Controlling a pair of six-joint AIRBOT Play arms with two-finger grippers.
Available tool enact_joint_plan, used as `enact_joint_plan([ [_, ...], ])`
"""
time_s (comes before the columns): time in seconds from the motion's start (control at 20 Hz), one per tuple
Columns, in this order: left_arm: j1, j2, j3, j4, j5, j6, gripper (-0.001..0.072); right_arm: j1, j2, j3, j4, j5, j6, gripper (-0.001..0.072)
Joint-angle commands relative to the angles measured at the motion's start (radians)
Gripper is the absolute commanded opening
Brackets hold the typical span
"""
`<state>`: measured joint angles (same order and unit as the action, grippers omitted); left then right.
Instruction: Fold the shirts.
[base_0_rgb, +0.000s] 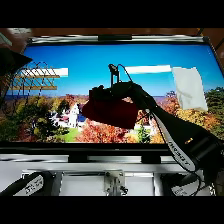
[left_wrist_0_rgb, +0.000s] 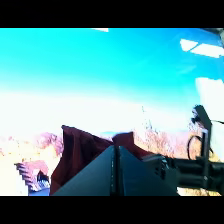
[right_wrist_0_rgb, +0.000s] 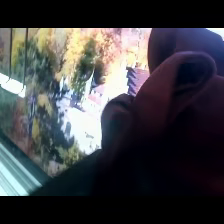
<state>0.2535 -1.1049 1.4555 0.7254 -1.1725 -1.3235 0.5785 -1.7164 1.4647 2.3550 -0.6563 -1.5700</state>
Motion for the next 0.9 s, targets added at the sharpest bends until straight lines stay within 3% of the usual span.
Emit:
enact_joint_plan([
  [0.0, 0.011, 0.006, 0.000, 0.002, -0.047, 0.006, 0.0034, 0.013, -0.039, 0.001, 0.019, 0.069, 0.013, 0.0576],
  [0.1, 0.010, 0.007, 0.000, 0.002, -0.053, 0.006, 0.0034, -0.010, -0.020, 0.001, -0.002, 0.014, 0.006, 0.0576],
  [0.2, 0.010, 0.007, 0.000, 0.002, -0.067, 0.016, 0.0035, -0.063, 0.026, 0.001, -0.087, -0.137, 0.006, 0.0576],
  [0.35, 0.010, 0.007, 0.000, 0.002, -0.077, 0.029, 0.0035, -0.182, 0.114, 0.001, -0.438, -0.450, 0.028, 0.0576],
  [0.45, 0.010, 0.007, 0.000, 0.002, -0.078, 0.029, 0.0034, -0.308, 0.131, -0.006, -0.558, -0.623, 0.032, 0.0601],
  [0.5, 0.010, 0.007, 0.000, 0.002, -0.078, 0.029, 0.0035, -0.376, 0.130, -0.030, -0.516, -0.663, 0.031, 0.0670],
  [0.6, 0.010, 0.007, 0.000, 0.002, -0.078, 0.031, 0.0035, -0.484, 0.130, -0.142, -0.357, -0.662, 0.027, 0.0670],
  [0.85, 0.010, 0.006, 0.000, 0.002, -0.078, 0.040, 0.0035, -0.493, 0.125, -0.363, -0.065, -0.426, -0.111, 0.0670],
])
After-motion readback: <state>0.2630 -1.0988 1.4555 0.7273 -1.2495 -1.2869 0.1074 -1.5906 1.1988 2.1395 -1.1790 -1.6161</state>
